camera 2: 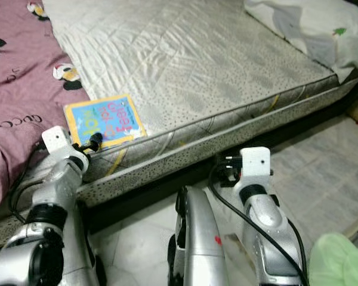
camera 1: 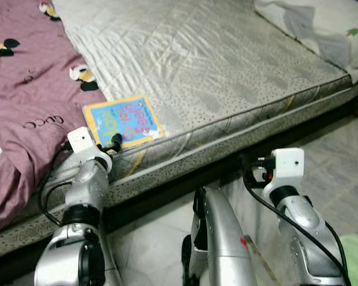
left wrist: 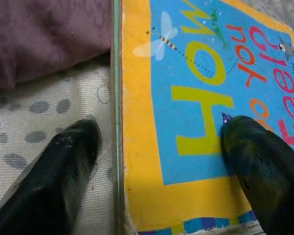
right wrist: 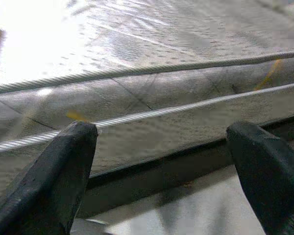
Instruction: Clean up the room
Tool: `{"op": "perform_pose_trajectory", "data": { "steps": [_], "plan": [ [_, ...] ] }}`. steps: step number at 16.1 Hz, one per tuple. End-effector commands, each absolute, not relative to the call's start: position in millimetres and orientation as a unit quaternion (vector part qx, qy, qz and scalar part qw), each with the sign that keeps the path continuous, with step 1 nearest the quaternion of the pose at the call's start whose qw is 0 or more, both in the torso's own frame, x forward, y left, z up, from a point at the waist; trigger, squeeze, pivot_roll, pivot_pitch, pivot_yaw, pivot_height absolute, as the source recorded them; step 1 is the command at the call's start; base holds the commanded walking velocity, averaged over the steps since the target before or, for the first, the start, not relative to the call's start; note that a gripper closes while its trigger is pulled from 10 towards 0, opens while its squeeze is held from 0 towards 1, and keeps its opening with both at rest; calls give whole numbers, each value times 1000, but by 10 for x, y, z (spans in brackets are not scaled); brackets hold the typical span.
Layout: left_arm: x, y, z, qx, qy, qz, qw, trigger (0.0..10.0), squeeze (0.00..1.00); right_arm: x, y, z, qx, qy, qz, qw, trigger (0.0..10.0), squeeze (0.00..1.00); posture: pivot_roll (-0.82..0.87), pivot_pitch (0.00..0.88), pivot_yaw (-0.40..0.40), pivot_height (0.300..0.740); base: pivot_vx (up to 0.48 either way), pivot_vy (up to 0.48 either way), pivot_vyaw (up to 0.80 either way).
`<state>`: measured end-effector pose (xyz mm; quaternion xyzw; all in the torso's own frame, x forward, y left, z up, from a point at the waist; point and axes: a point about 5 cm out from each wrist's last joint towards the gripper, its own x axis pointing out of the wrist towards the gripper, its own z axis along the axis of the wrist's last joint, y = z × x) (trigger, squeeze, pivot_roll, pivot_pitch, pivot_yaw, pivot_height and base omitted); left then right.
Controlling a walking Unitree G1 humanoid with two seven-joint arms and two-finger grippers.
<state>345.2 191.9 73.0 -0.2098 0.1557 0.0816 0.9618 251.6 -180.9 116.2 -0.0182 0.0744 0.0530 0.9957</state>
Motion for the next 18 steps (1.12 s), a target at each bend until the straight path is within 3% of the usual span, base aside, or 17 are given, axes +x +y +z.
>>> {"op": "perform_pose_trajectory", "data": {
  "steps": [1, 3, 4, 5, 6, 7, 10, 18],
  "plan": [
    [3390, 1832, 548, -229, 209, 60, 949, 10000, 0, 2502, -1724, 1293, 9, 58, 103, 993, 10000, 0, -165, 97, -92, 452, 0, 0, 0],
    [3410, 1798, 543, -252, 219, 32, 942, 10000, 0, 2467, -1598, 1381, 51, 56, 173, 982, 10000, 0, -167, 91, -89, 452, 0, 0, 0],
    [3420, 1767, 537, -276, 231, 11, 933, 7569, 0, 2448, -1501, 1454, 77, 55, 223, 970, 10000, 0, -170, 80, -85, 452, 0, 0, 0],
    [3424, 1770, 535, -291, 234, 9, 928, 2039, 0, 2446, -1454, 1496, 90, 52, 245, 964, 10000, 0, -170, 74, -81, 452, 0, 0, 0],
    [3428, 1776, 538, -302, 237, 5, 923, 0, 0, 2434, -1390, 1555, 114, 48, 277, 953, 10000, 0, -171, 68, -77, 452, 0, 0, 0],
    [3436, 1800, 546, -307, 240, 0, 921, 0, 0, 2374, -1286, 1634, 144, 51, 343, 927, 10000, 0, -168, 63, -73, 452, 0, 0, 0],
    [3449, 1827, 562, -298, 249, -21, 921, 0, 0, 2311, -1264, 1596, 135, 73, 387, 909, 10000, 0, -156, 48, -68, 452, 0, 0, 0],
    [3499, 1763, 665, -311, 242, -98, 914, 0, 0, 2539, -1241, 1505, 96, 70, 331, 936, 10000, 0, -116, 7, -63, 452, 0, 0, 0]
  ]
}}
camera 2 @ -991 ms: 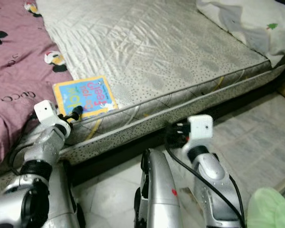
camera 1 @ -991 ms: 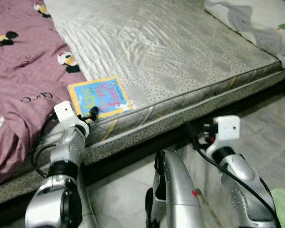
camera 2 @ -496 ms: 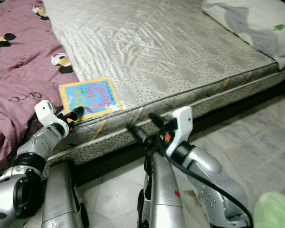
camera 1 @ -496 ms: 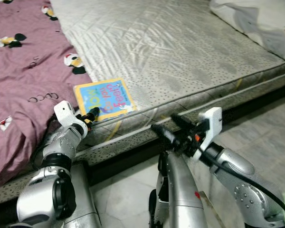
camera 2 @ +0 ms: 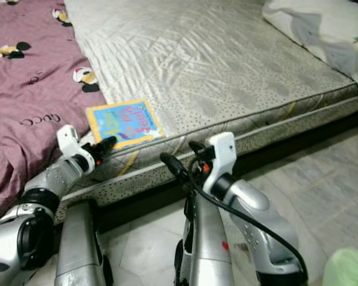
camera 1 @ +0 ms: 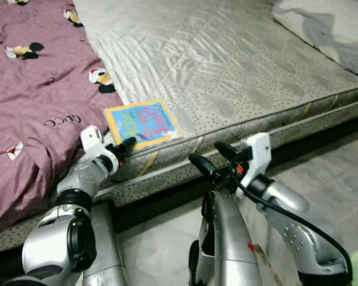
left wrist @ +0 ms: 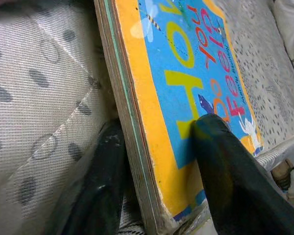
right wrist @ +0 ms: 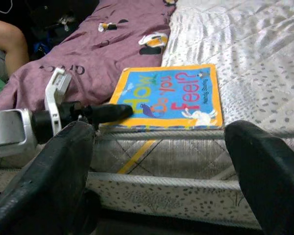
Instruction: Clean up the room
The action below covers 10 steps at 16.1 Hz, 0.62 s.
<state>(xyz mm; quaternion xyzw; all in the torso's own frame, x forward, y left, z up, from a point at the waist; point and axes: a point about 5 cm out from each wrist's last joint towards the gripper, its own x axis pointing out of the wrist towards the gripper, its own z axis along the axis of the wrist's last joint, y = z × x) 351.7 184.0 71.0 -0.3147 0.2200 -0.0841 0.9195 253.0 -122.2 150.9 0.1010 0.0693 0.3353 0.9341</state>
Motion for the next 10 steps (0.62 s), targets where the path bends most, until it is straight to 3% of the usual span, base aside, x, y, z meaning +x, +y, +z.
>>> {"op": "perform_pose_trajectory", "data": {
  "steps": [1, 6, 10],
  "plan": [
    [3502, 1778, 675, -314, 240, -100, 913, 0, 0, 2575, -1231, 1507, 92, 65, 328, 938, 10000, 0, -111, 2, -63, 452, 0, 0, 0],
    [3509, 1811, 690, -314, 237, -101, 914, 0, 0, 2621, -1227, 1503, 86, 54, 318, 942, 10000, 0, -111, 0, -56, 452, 0, 0, 0],
    [3520, 1815, 704, -309, 234, -103, 916, 0, 0, 2576, -1165, 1496, 97, 56, 353, 929, 10000, 0, -112, 0, -54, 452, 0, 0, 0]
  ]
}}
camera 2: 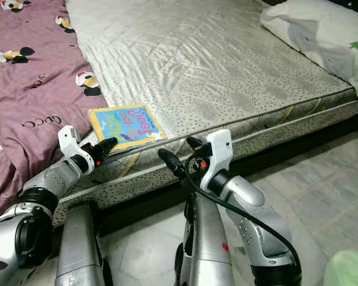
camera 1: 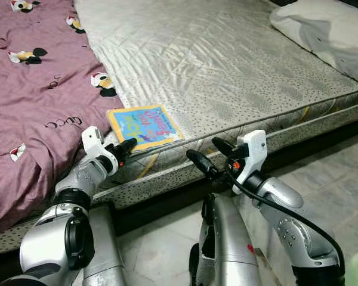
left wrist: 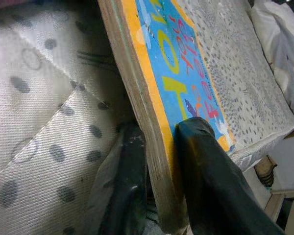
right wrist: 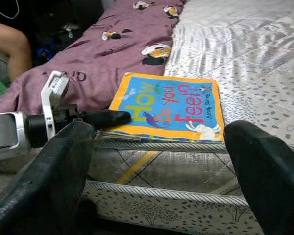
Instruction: Clean up the room
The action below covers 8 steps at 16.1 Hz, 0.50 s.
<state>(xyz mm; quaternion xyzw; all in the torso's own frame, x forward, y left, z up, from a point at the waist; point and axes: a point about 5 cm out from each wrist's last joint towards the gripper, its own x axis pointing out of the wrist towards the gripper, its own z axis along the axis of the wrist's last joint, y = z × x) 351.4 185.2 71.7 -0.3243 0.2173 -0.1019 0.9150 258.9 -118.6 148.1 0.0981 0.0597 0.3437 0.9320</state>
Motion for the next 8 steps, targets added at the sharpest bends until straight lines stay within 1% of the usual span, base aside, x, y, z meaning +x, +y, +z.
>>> {"op": "perform_pose_trajectory", "data": {
  "steps": [1, 4, 7, 8],
  "plan": [
    [3523, 1817, 705, -308, 233, -101, 917, 0, 0, 2583, -1164, 1488, 93, 56, 352, 930, 10000, 0, -109, 0, -57, 452, 0, 0, 0],
    [3544, 1852, 741, -301, 214, -92, 925, 0, 0, 2633, -1169, 1469, 82, 53, 337, 936, 10000, 0, -102, 0, -60, 452, 0, 0, 0],
    [3616, 1821, 882, -273, 164, -106, 942, 0, 0, 2687, -1184, 1470, 73, 44, 315, 945, 10000, 0, -94, 0, -62, 452, 0, 0, 0],
    [3645, 1768, 955, -276, 131, -113, 945, 0, 0, 2725, -1198, 1459, 68, 38, 294, 953, 10000, 0, -83, 0, -64, 452, 0, 0, 0]
  ]
}}
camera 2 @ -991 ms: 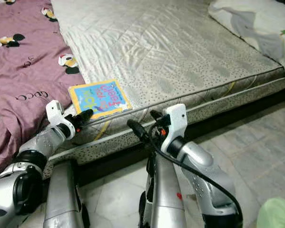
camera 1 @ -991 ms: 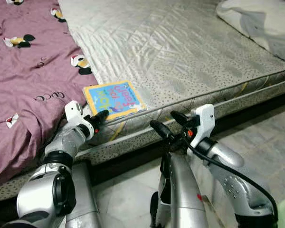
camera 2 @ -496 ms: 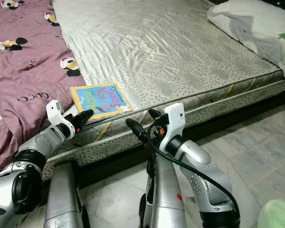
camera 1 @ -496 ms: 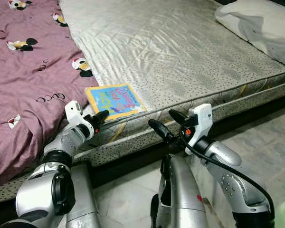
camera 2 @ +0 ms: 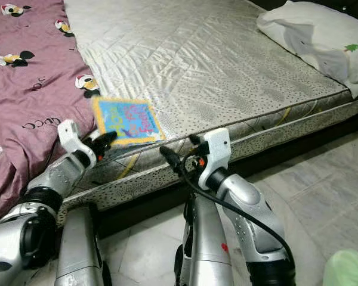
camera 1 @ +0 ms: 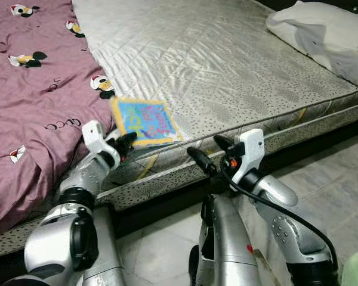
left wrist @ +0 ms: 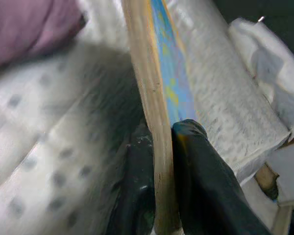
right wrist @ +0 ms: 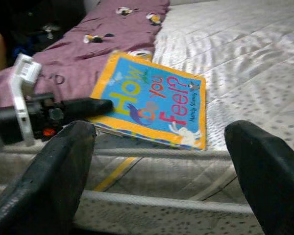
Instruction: Clean up the room
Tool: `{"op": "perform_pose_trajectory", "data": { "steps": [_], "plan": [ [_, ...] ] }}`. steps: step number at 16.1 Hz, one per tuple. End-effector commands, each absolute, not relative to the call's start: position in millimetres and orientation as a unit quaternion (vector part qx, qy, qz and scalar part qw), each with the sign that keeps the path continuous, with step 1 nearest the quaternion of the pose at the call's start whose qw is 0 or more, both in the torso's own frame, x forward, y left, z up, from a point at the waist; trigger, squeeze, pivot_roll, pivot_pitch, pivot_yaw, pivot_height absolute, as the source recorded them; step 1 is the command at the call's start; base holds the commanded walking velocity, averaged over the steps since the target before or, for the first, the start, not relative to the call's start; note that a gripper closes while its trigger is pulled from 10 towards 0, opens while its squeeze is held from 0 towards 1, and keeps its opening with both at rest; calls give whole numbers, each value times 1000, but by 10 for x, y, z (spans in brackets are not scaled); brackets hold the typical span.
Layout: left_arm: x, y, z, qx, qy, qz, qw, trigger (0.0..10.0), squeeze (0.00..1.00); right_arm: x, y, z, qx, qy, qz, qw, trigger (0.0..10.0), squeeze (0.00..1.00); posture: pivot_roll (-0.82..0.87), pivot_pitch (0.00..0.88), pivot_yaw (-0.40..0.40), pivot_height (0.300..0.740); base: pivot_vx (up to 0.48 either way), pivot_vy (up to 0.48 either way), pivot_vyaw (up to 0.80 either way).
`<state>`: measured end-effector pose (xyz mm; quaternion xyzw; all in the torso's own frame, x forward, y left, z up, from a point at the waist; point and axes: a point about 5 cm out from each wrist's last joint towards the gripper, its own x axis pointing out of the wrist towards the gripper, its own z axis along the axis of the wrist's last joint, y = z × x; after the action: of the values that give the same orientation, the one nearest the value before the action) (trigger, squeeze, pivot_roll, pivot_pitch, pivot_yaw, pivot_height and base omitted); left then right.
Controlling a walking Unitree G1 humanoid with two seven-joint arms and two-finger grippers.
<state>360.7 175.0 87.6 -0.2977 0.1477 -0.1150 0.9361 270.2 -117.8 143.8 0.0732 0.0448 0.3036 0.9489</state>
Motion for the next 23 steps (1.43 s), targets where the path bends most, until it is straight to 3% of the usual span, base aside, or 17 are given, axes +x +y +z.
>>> {"op": "perform_pose_trajectory", "data": {
  "steps": [1, 6, 8, 11, 12, 13, 23],
  "plan": [
    [3653, 1737, 991, -276, 112, -116, 947, 0, 0, 2743, -1203, 1448, 64, 35, 284, 956, 10000, 0, -80, 0, -63, 452, 0, 0, 0],
    [3652, 1665, 1289, -237, -2, -137, 962, 0, 0, 2771, -1179, 1420, 56, 16, 249, 967, 10000, 0, -67, 0, -52, 452, 0, 0, 0],
    [3587, 1673, 1531, -185, -65, -165, 967, 0, 0, 2802, -1192, 1424, 37, 2, 219, 975, 10000, 0, -57, 0, -47, 452, 0, 0, 0],
    [3423, 1779, 1659, -91, -109, -141, 980, 0, 0, 2817, -1262, 1431, 49, -17, 181, 982, 10000, 0, -42, 0, -47, 452, 0, 0, 0],
    [3298, 1797, 1653, -45, -115, -128, 984, 4000, 0, 2831, -1299, 1440, 60, -27, 164, 984, 10000, 0, -28, 0, -48, 452, 0, 0, 0],
    [3245, 1791, 1637, -27, -109, -120, 986, 10000, 0, 2843, -1304, 1443, 64, -30, 158, 985, 10000, 0, -21, 0, -47, 457, 0, 0, 0],
    [3113, 1684, 1674, 23, -112, -84, 990, 10000, 0, 2981, -1301, 1500, 79, -50, 137, 986, 10000, 0, -12, 0, -42, 577, 0, 0, 0]
  ]
}}
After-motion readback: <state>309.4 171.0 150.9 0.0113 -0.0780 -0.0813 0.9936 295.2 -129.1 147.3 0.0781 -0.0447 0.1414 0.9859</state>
